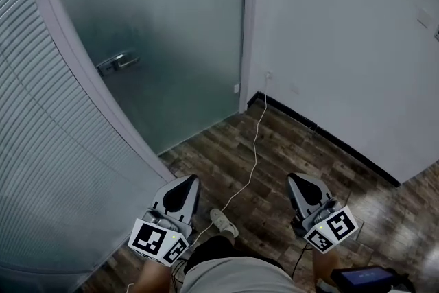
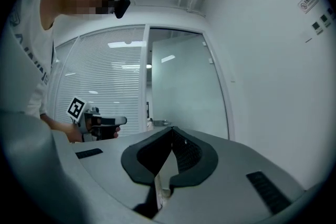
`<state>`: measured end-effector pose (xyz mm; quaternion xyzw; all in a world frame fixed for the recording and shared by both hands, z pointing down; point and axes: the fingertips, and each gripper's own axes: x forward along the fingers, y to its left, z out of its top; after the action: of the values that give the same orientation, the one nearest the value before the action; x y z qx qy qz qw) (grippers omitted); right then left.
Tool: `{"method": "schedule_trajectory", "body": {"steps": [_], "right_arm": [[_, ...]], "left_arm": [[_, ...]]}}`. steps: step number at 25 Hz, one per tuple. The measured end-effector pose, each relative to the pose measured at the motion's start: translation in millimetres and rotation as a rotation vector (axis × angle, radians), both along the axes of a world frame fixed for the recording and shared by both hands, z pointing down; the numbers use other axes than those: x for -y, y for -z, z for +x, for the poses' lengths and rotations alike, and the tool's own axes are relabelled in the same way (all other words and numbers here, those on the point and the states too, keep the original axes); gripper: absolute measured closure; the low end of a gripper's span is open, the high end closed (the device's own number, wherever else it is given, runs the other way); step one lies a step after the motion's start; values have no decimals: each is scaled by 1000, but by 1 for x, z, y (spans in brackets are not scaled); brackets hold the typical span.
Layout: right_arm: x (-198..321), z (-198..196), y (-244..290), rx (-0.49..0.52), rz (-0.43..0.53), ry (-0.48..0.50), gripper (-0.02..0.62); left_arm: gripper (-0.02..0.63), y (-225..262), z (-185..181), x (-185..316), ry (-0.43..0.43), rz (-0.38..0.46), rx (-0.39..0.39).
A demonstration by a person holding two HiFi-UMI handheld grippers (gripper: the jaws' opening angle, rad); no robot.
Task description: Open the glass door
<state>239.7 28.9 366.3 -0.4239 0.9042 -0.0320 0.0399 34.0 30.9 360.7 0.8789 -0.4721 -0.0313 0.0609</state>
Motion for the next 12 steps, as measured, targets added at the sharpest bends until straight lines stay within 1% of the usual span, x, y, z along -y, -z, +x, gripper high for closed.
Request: {"method": "schedule_trajectory", "body": {"steps": [3,6,9,12], "right_arm": [[32,-8,-3,-9,-1,36,594],[73,-21,-1,-5,9,85,595],[117,-47,6,0,19,149,594],[158,-80,9,6,22,207,594]], "left_arm": [[612,-6,-6,27,30,1,-13],[612,-2,-15,57,68,18,-12],[612,7,-35,90,117,32,-8],[612,11,-61,124,165,39,-6]]}}
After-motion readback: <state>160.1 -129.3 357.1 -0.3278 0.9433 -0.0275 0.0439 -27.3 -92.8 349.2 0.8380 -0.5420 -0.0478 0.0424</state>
